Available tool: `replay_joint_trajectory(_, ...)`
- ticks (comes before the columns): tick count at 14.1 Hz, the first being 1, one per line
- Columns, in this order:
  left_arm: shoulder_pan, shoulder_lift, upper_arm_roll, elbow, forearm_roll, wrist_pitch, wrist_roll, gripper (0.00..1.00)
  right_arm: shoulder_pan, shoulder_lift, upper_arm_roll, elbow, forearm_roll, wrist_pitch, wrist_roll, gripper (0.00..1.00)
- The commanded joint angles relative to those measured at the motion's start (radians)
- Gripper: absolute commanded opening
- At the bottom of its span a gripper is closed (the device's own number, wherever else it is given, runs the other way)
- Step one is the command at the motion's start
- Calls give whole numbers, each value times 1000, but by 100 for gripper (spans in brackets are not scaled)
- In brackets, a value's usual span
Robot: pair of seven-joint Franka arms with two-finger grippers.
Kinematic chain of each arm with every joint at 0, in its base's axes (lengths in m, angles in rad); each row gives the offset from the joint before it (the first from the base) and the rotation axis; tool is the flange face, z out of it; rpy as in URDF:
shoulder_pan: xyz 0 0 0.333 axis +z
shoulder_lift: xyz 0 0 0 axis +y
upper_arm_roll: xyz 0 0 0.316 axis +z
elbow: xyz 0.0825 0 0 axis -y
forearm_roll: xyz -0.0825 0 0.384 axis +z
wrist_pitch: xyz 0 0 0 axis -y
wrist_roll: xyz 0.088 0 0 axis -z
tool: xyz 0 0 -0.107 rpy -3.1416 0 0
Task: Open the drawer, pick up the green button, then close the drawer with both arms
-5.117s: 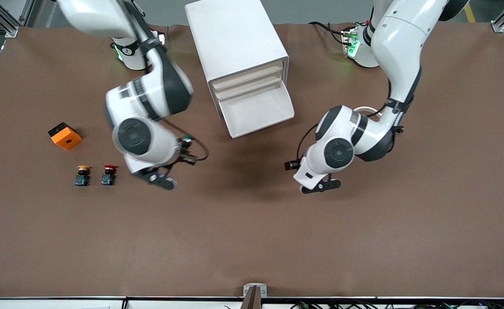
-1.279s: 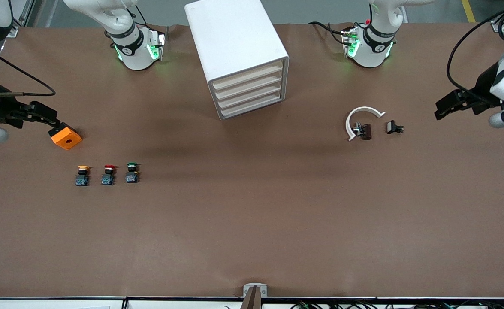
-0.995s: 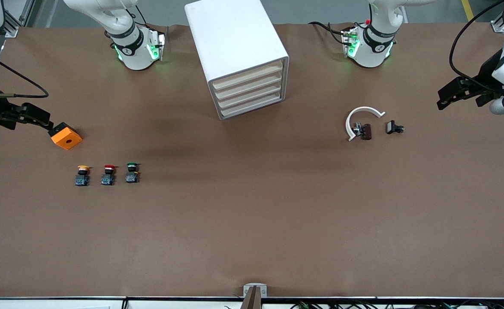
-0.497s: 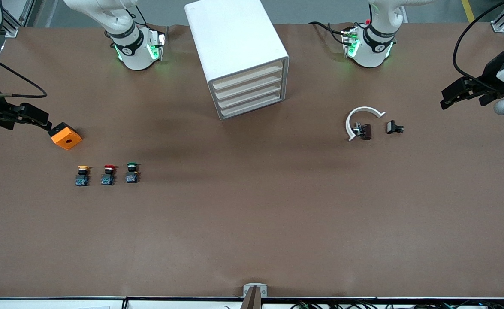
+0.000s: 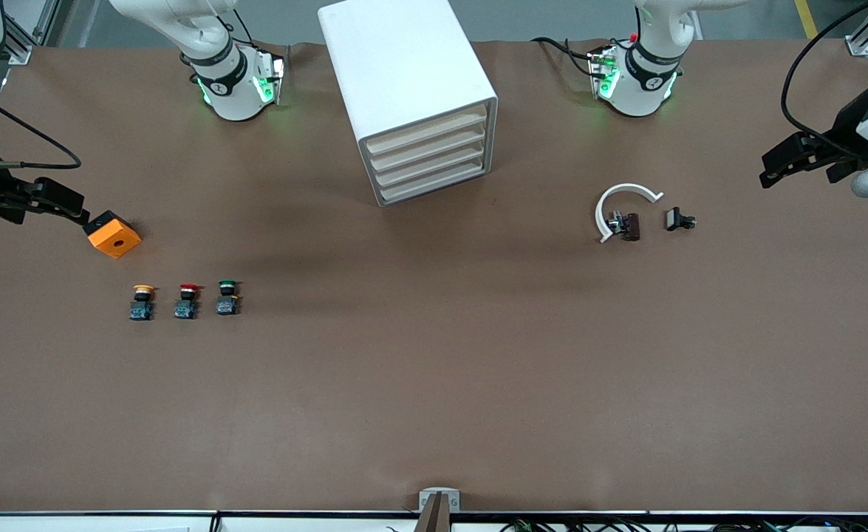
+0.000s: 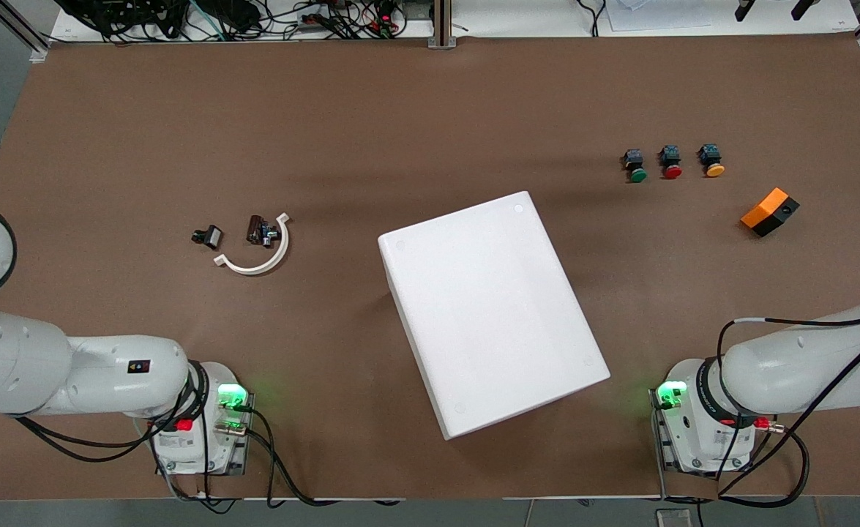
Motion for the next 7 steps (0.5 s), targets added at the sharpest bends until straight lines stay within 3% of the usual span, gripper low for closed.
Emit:
replay_joint_trajectory(1, 14, -6, -1, -1, -3, -15, 25, 100, -14, 13, 12, 30, -13, -15, -5, 100)
replay_joint_trajectory(7, 7, 1, -13, 19, 1, -19, 19, 100, -16, 13, 12, 30, -13, -15, -5, 100)
